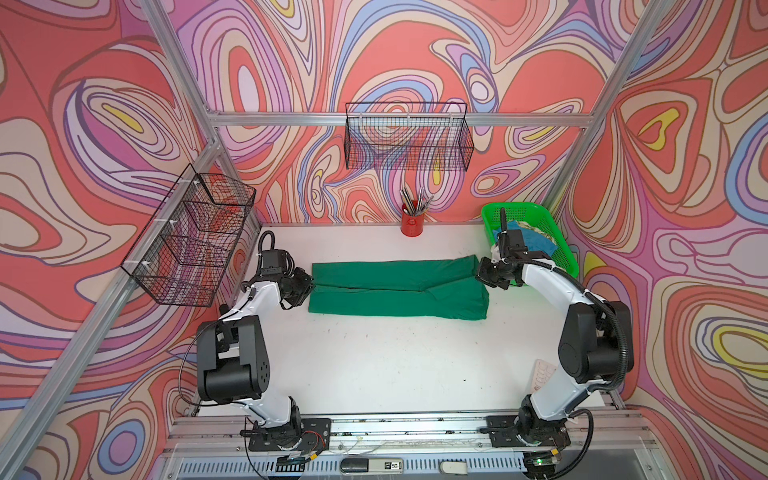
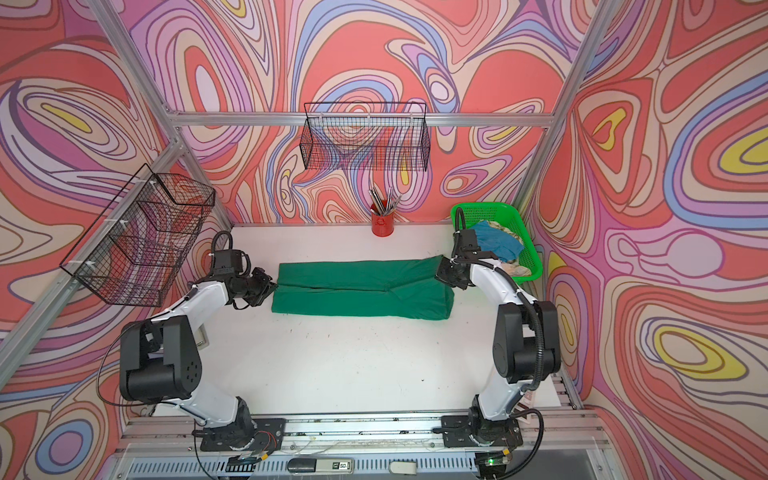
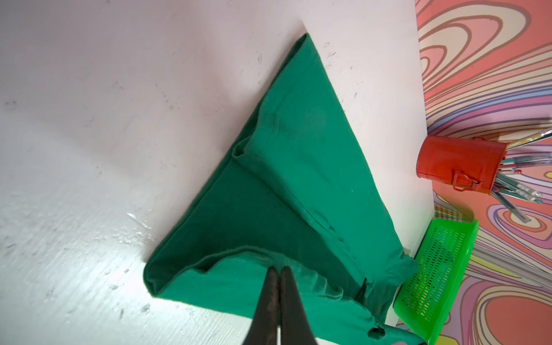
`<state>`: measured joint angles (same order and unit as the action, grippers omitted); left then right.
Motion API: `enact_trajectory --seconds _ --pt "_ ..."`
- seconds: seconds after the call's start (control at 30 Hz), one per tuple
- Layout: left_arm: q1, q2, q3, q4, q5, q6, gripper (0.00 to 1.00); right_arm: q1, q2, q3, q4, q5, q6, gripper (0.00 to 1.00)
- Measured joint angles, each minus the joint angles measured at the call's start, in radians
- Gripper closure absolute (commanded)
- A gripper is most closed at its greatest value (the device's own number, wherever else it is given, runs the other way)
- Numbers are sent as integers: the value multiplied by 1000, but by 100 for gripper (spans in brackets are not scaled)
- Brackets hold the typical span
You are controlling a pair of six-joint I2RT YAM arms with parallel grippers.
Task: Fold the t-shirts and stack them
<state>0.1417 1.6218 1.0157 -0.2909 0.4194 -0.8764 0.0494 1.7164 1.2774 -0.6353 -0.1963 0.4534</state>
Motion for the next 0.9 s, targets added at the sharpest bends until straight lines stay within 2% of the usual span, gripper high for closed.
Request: enact_trajectory --seconds 0.33,0.6,0.9 --pt "2 98 19 49 0 0 100 -2 89 31 21 -1 -1 100" --pt "2 108 23 63 -11 1 100 -2 116 41 30 0 -1 100" --pt "1 108 23 31 -79 12 100 -2 139 77 41 -6 -8 100"
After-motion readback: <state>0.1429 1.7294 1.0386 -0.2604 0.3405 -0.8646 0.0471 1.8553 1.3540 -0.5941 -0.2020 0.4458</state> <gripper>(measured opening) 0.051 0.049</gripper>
